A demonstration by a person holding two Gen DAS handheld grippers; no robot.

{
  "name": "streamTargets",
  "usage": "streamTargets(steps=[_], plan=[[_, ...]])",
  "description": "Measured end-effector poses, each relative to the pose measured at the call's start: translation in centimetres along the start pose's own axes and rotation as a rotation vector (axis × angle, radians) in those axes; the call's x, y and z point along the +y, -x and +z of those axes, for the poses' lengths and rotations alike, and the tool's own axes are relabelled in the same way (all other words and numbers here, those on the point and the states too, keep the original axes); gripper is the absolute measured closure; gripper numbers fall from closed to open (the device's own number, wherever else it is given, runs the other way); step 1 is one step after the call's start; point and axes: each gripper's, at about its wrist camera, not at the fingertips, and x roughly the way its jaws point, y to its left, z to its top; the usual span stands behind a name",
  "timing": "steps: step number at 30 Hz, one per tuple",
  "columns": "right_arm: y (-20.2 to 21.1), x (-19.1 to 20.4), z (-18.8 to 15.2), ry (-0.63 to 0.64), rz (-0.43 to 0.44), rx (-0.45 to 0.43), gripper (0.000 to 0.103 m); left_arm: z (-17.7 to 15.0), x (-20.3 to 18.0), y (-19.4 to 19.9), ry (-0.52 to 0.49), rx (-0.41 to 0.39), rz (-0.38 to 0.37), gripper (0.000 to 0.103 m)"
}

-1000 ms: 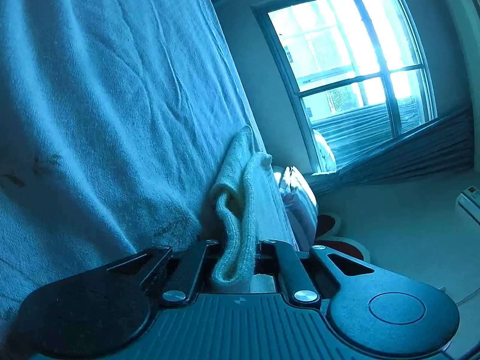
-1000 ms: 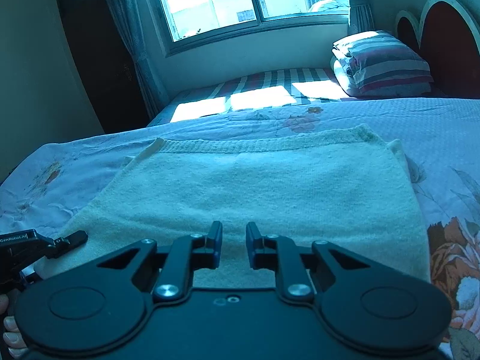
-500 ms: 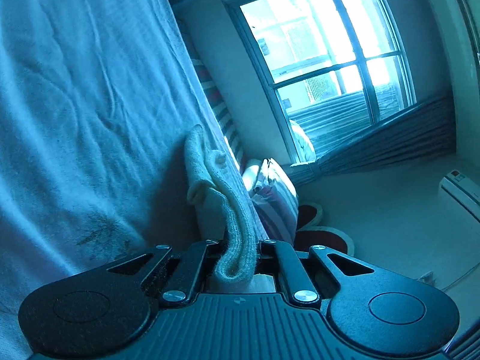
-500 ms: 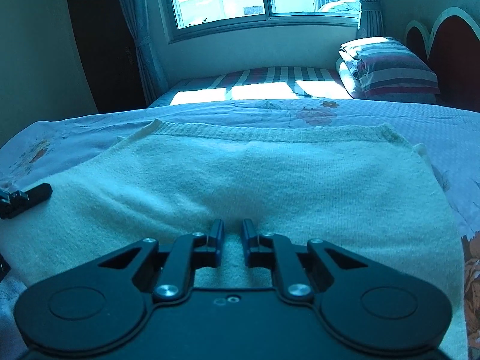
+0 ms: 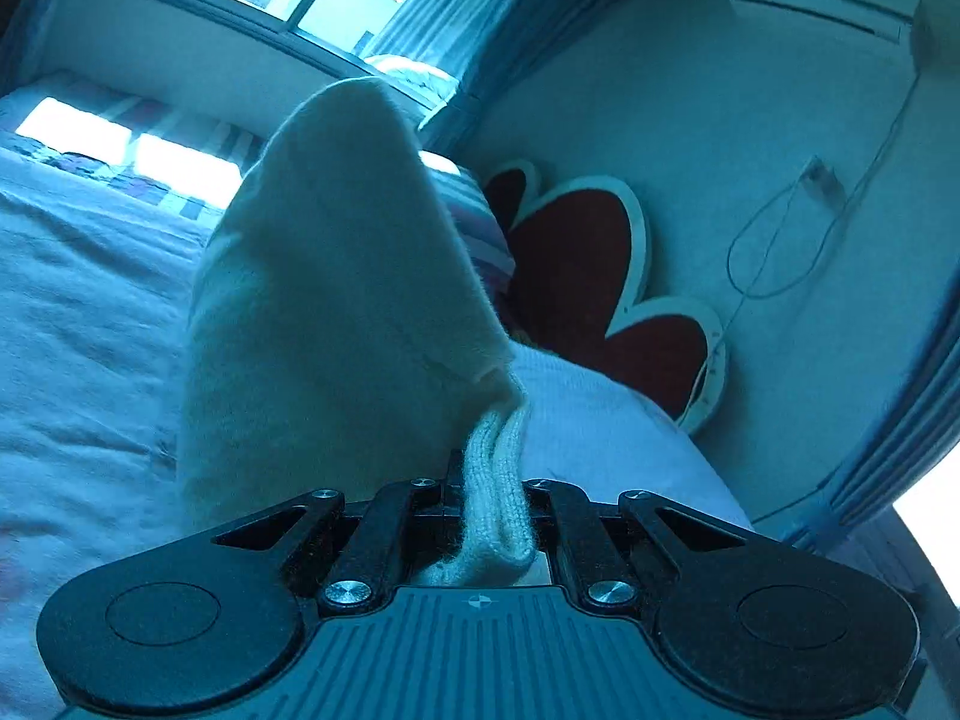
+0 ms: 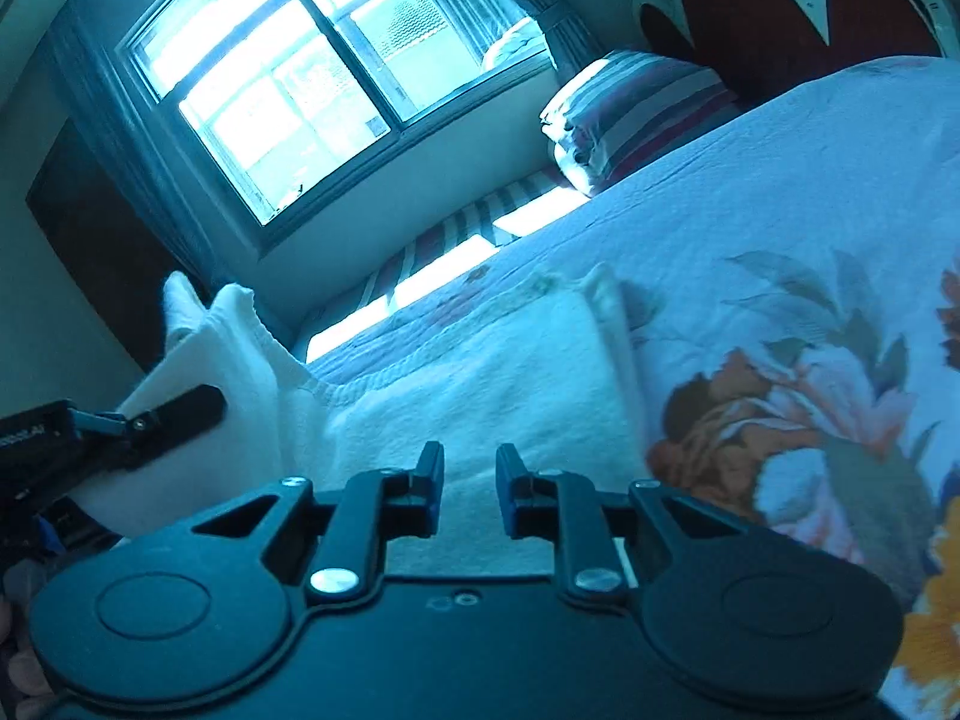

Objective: Fold small clothes
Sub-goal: 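Grasp the sweater's folded edge with the left gripper and lift it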

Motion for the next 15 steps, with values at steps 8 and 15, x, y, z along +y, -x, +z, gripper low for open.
streamTargets(steps=[8, 15], plan=[[8.6, -8.5, 0.8, -0.097, -0.107, -0.067, 0.079, -7.6, -4.9, -4.1, -0.172, 0.154, 0.079, 0.097], [10.2, -10.9, 0.0, -0.16, -0.114, -0.071, 0.077, -8.2, -9.0, -2.8, -0.298, 0.148, -0.024, 0.016]])
